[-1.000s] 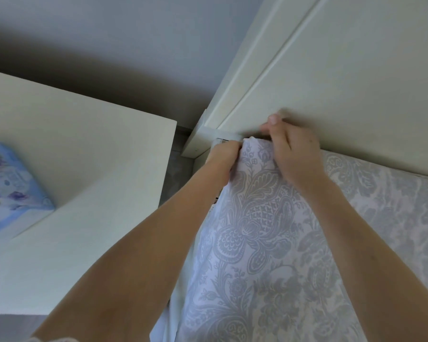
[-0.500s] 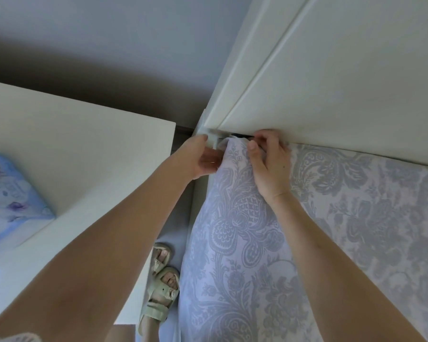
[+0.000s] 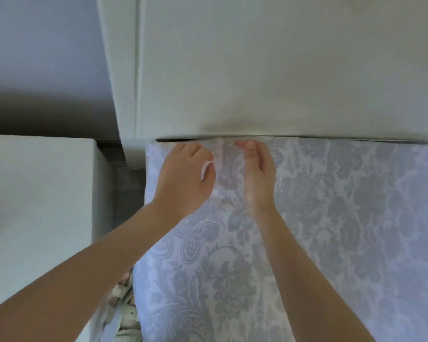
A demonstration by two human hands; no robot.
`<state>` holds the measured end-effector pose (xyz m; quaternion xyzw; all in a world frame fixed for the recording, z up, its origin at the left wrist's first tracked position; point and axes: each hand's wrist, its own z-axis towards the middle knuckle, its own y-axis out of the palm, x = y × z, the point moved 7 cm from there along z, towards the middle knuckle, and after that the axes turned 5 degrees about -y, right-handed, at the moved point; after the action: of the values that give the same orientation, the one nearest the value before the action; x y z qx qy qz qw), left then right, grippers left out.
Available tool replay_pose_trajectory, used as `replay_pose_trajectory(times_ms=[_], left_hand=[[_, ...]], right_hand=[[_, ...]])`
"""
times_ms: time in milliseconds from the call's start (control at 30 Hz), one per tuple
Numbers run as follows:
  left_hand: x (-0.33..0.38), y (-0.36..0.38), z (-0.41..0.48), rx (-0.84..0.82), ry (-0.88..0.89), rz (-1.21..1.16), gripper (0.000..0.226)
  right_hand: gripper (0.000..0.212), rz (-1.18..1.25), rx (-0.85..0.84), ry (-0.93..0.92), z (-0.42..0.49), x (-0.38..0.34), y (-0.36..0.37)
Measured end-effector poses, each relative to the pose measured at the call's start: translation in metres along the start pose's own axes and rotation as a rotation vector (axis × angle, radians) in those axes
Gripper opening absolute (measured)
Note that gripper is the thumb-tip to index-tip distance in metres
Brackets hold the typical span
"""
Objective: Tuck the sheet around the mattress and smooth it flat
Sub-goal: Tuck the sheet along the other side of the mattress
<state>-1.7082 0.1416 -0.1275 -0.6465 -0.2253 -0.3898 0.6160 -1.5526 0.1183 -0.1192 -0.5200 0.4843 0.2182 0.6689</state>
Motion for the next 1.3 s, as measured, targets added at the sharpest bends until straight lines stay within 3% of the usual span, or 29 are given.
replay_pose_trajectory(times_ms=[100, 200, 300, 433, 500, 667, 733, 767, 833, 867, 933, 1000, 1100, 1200, 1300], left_hand=[[0.04, 0.057, 0.024, -0.299, 0.293, 0.099, 0.034], [0.053, 0.111, 0.045, -0.482, 0.415, 0.304, 0.046], [0.06, 0.142, 0.062, -0.498, 0.433, 0.363, 0.065], [0.081, 0.171, 0.072, -0.462, 0.451, 0.348, 0.065], [0.08, 0.182, 0.08, -0.466, 0.388, 0.399, 0.054], [0.077, 0.194, 0.092, -0.431, 0.266, 0.558, 0.044], [0.091, 0.202, 0.092, -0.395, 0.323, 0.57, 0.046], [0.101, 0.207, 0.092, -0.403, 0.379, 0.526, 0.049], [0.119, 0.223, 0.094, -0.413, 0.512, 0.423, 0.054], [0.126, 0.236, 0.096, -0.433, 0.565, 0.39, 0.057], [0.141, 0.263, 0.1, -0.49, 0.617, 0.372, 0.059], [0.155, 0.293, 0.109, -0.529, 0.632, 0.354, 0.054], [0.177, 0.33, 0.121, -0.557, 0.65, 0.374, 0.051], [0.19, 0.344, 0.131, -0.481, 0.651, 0.36, 0.055], [0.209, 0.365, 0.131, -0.393, 0.787, 0.369, 0.048]], right_hand=[[0.026, -0.303, 0.097, 0.087, 0.015, 0.029, -0.073], [0.032, -0.614, 0.076, 0.183, 0.041, 0.058, -0.126], [0.039, -0.822, 0.014, 0.221, 0.069, 0.083, -0.159], [0.042, -0.951, -0.213, 0.185, 0.116, 0.114, -0.152], [0.045, -0.97, -0.346, 0.213, 0.129, 0.132, -0.132], [0.044, -1.009, -0.342, 0.128, 0.137, 0.14, -0.124], [0.04, -0.817, -0.354, 0.125, 0.138, 0.138, -0.142], [0.036, -0.652, -0.307, 0.135, 0.139, 0.136, -0.157], [0.027, -0.456, -0.037, 0.118, 0.142, 0.132, -0.204], [0.026, -0.502, 0.092, 0.119, 0.144, 0.136, -0.23], [0.033, -0.708, 0.188, 0.206, 0.147, 0.158, -0.271], [0.04, -0.85, 0.124, 0.279, 0.157, 0.187, -0.297], [0.037, -0.903, 0.023, 0.223, 0.188, 0.217, -0.307], [0.034, -0.914, -0.065, 0.17, 0.219, 0.239, -0.3], [0.031, -0.919, -0.078, 0.1, 0.225, 0.255, -0.3]])
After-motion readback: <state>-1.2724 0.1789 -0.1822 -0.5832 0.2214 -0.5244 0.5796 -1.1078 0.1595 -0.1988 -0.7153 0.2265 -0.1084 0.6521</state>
